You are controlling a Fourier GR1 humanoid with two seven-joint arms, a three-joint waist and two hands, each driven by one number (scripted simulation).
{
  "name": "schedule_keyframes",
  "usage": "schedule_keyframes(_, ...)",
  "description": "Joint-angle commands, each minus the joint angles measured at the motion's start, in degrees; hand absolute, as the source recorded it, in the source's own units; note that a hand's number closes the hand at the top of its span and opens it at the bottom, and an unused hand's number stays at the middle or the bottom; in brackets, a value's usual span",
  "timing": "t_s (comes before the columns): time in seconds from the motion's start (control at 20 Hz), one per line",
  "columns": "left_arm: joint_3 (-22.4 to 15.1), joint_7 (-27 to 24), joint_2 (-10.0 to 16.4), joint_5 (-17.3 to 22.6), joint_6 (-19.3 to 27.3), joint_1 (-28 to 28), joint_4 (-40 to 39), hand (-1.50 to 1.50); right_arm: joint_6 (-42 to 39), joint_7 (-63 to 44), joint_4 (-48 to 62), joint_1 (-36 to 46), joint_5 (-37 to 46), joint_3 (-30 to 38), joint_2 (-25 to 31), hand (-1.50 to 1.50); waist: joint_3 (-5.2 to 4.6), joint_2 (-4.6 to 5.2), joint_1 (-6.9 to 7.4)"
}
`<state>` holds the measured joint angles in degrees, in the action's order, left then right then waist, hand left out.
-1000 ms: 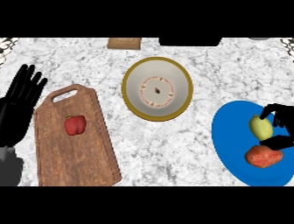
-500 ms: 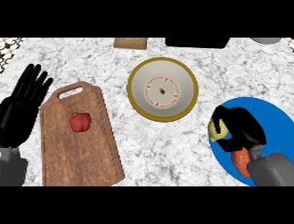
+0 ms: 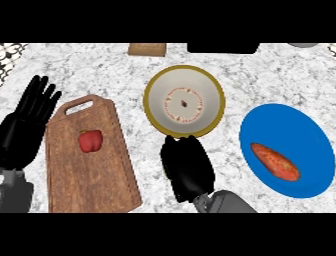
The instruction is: Pick the lemon from the plate and place it in the bowl
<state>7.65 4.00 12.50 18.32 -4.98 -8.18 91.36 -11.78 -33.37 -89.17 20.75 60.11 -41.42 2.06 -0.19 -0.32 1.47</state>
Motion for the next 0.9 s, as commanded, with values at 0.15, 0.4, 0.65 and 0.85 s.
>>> schedule_keyframes(0.15, 0.7, 1.6, 0.1, 0.4, 0.8, -0.9, 0.6, 0.0, -4.1, -23.6, -11.5, 12.4, -0.6, -2.9, -2.0, 1.5, 0.14, 0.02, -0.84)
schedule_keyframes(0.4, -0.3, -0.2, -1.0, -1.3, 1.0, 0.4, 0.9, 0.0, -4.2, -28.7, -8.9, 19.8, -1.0, 1.5, -2.0, 1.5, 0.16, 0.23, -0.87)
schedule_keyframes(0.65, -1.0, 0.2, -2.2, -1.3, 1.1, 2.4, 3.3, 0.0, -0.3, -25.1, -4.9, 21.2, 0.2, 8.6, -2.0, 1.5, 0.18, 0.26, -0.97)
schedule_keyframes(0.85, -0.8, 1.0, -1.2, -2.0, 1.0, 1.4, 3.1, 0.0, 6.1, -15.4, 4.3, 23.2, -0.5, 17.7, 0.1, 1.5, 0.2, 0.46, -0.83)
